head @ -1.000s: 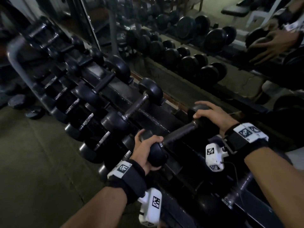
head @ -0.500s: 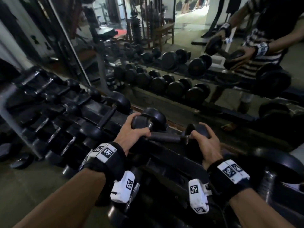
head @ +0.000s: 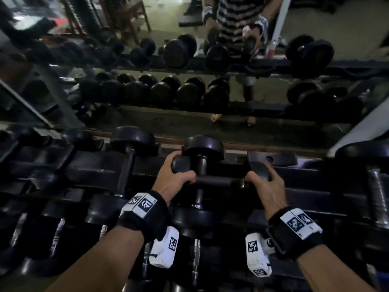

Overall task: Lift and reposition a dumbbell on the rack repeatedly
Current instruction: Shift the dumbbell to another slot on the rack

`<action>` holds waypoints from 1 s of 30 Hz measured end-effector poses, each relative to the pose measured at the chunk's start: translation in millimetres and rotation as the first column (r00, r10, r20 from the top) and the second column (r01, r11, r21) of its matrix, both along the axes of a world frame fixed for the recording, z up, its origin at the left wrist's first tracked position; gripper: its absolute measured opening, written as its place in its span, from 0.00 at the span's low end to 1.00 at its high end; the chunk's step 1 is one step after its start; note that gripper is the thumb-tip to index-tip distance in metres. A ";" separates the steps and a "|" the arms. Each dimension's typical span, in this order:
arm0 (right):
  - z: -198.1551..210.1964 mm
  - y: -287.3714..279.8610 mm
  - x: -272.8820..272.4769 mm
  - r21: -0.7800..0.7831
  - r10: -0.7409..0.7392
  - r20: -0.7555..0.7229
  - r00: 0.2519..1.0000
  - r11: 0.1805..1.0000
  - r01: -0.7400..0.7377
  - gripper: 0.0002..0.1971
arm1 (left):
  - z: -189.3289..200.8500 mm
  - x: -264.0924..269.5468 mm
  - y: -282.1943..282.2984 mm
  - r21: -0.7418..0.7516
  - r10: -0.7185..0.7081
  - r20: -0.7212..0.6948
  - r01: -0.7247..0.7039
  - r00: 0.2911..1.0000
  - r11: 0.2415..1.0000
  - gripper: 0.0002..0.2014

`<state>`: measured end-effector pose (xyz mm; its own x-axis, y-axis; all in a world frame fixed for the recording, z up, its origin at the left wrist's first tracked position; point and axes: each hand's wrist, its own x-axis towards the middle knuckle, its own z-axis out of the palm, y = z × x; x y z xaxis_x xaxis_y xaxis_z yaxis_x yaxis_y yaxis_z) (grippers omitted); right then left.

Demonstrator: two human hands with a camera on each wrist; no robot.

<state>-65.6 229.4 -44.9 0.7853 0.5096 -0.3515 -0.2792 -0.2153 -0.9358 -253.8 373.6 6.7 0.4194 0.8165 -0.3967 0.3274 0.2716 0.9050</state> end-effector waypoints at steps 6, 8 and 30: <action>-5.3 8.7 3.4 -0.089 0.002 0.063 0.998 0.996 0.004 0.23 | -11.2 1.1 6.7 -0.025 0.039 0.003 -0.039 0.999 0.999 0.46; -6.3 9.3 4.9 -0.119 0.019 0.082 0.996 0.993 -0.009 0.21 | -11.3 3.3 5.7 -0.022 0.075 -0.013 -0.075 0.997 0.997 0.50; -1.5 3.6 8.6 -0.260 0.174 0.147 0.974 0.956 -0.132 0.38 | -17.1 3.1 -12.7 0.170 0.209 -0.107 -0.189 0.972 0.967 0.16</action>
